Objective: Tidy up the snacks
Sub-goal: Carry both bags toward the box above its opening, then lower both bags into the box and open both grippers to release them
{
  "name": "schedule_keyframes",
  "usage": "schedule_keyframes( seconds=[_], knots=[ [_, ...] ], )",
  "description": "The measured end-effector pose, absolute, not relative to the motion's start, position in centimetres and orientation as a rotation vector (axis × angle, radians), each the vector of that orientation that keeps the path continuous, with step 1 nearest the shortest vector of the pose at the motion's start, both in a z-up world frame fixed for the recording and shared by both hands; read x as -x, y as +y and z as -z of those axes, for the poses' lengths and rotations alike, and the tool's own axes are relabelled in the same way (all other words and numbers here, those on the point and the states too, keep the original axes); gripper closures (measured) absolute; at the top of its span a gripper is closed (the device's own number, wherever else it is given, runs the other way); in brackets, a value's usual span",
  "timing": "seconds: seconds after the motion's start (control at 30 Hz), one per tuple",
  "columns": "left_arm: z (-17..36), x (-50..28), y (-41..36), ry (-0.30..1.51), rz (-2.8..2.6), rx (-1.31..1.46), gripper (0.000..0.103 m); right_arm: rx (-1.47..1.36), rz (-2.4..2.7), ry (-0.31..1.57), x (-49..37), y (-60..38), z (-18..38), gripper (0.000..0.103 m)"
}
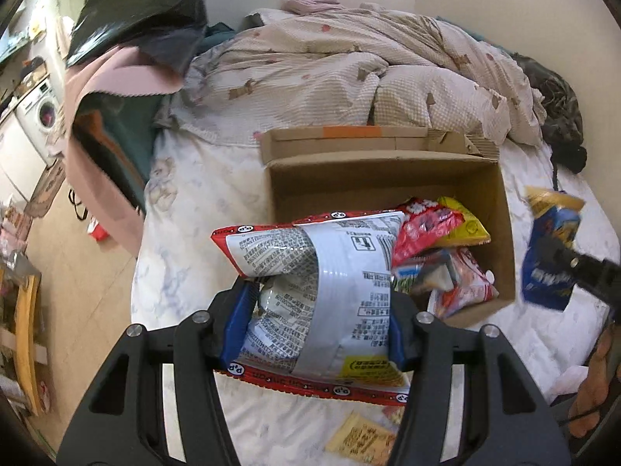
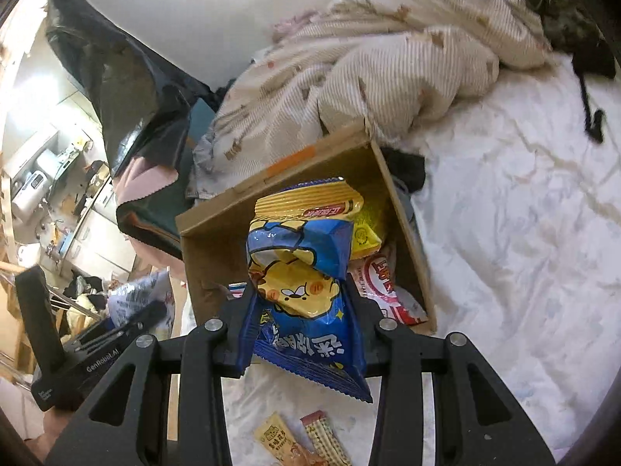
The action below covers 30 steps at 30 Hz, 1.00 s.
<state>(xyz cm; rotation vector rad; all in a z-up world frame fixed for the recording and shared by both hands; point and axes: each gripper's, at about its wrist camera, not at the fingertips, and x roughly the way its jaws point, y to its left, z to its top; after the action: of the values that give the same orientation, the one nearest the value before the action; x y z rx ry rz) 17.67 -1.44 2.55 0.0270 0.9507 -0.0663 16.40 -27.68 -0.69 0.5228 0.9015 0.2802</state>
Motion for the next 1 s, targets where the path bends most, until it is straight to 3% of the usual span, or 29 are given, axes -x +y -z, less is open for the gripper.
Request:
schedule_keyframes(
  seconds=[0.33,0.6,1.0],
  knots=[
    [0.2,-23.3,-3.5,0.993,0.076,-0.015,0.049,-0.447,-0.318,0.971,-22.0,-25.1,2.4,0.063],
    [3.1,-26.1,-4.1,1.033,0.092,-0.025,0.049,-0.416,-0.249,1.143,-27.0,-25.0,6.6,0.063],
    [5.0,-27.6,-4.1,1.023,0.103,0.006,0.049,-0.41,-0.294,1.15,-28.5,-24.6,8.2,0.062]
  ],
)
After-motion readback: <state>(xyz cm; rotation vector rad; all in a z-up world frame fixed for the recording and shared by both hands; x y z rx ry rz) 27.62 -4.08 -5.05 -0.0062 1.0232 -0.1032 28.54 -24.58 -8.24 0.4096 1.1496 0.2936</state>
